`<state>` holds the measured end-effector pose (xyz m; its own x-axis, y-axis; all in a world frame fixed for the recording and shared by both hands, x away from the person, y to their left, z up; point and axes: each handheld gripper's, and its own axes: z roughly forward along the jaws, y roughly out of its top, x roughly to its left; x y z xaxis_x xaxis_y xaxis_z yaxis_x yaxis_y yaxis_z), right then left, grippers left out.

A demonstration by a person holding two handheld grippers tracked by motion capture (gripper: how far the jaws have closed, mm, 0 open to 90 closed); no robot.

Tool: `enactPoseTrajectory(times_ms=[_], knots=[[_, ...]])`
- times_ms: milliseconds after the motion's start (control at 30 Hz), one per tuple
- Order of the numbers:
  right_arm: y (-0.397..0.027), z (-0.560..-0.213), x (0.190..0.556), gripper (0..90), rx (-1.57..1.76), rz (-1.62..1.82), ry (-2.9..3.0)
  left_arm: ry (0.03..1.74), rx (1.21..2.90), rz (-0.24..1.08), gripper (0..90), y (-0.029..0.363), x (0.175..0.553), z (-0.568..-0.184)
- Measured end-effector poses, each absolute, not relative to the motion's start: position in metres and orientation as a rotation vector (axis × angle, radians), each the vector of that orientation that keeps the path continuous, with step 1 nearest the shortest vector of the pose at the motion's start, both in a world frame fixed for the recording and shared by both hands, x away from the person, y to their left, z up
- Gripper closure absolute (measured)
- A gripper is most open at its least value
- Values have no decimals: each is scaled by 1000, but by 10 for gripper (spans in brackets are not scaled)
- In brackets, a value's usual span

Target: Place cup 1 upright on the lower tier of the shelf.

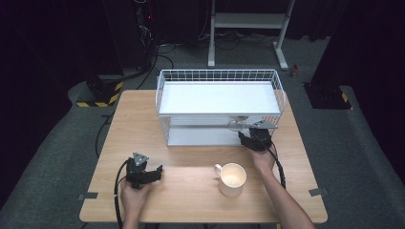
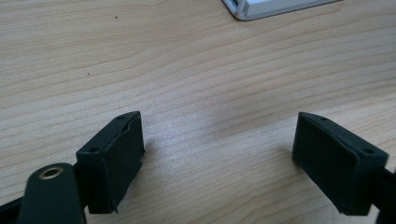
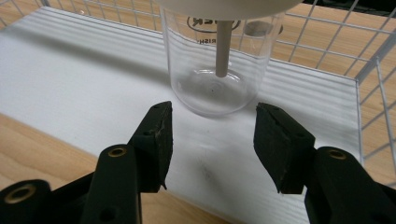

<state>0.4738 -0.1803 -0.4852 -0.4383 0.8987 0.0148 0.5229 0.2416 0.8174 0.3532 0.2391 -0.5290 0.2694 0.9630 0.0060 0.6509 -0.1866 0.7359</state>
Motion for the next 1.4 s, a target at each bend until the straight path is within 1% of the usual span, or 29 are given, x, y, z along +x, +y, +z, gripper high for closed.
enactPoseTrajectory(times_ms=[767,1400], knots=[[-204,-483,448,428,1268,1155,2063,1454,1921,646,170,239,353,-529],[-222,-479,425,412,1244,1229,2042,1454,1920,646,170,239,353,-529]])
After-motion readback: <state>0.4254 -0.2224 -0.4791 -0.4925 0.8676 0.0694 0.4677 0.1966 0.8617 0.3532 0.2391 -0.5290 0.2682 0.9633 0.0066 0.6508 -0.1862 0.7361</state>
